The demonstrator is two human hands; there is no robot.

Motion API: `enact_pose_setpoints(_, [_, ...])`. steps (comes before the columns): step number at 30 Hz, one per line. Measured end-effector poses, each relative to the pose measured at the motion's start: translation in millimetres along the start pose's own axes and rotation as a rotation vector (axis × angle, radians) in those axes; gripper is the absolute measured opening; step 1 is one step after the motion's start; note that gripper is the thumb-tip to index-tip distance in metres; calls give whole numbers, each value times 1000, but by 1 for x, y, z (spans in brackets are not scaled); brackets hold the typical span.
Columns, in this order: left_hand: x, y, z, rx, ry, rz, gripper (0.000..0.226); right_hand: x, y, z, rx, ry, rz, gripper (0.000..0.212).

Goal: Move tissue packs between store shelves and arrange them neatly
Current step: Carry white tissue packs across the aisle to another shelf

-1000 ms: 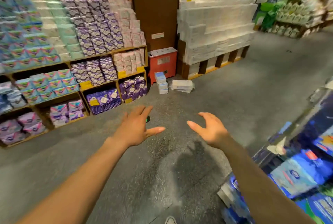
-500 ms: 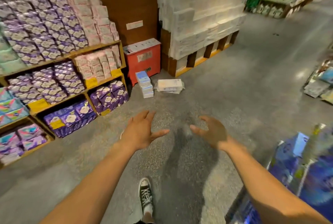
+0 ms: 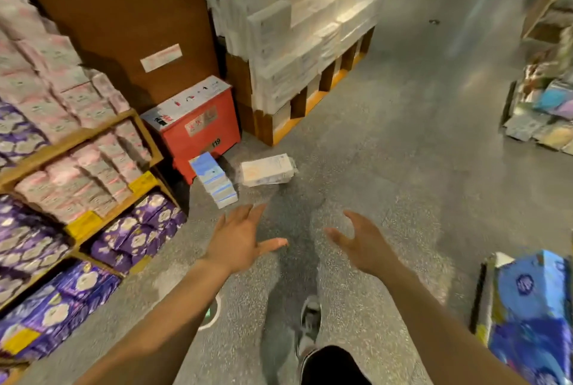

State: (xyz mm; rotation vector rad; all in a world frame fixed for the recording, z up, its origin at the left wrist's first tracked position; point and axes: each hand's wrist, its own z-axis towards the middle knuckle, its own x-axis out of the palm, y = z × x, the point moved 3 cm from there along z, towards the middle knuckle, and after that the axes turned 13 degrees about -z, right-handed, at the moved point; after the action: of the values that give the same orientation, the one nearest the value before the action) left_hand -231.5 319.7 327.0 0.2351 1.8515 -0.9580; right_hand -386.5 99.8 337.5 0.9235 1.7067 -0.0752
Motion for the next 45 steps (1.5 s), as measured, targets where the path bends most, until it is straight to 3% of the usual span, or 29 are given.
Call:
enact_pose_setpoints(5, [-14, 32, 131, -91, -30, -34, 136, -24, 12, 152, -36, 36, 2, 99])
enact_pose_setpoints(8, [-27, 50, 206, -174, -36, -36, 134, -49, 24, 240, -55, 88, -32, 88])
enact_pose_setpoints(14, [-47, 87, 343, -224, -20, -96, 124, -90, 49, 390, -85, 140, -170, 87])
enact_pose_setpoints(18, [-51, 119, 426, -249, 13, -134, 117, -91, 67, 483, -66, 181, -181, 88])
enact_pose_setpoints(23, [-32, 183, 541, -265, 36, -156, 132, -65, 76, 609, -8, 202, -185, 88])
enact_pose_setpoints(29, [41, 276, 656, -301, 52, -149, 133, 16, 64, 760, 42, 235, -185, 87])
enact_pose_setpoints(36, [195, 411, 764, -419, -56, -202, 116, 181, 12, 931, -3, 259, -178, 79])
enact_pose_setpoints(42, [323, 525, 849, -516, -152, -237, 110, 313, -56, 1062, 22, 264, -179, 88])
enact_pose_setpoints(45, [374, 576, 882, -576, -171, -248, 119, 365, -83, 1114, 47, 277, -193, 105])
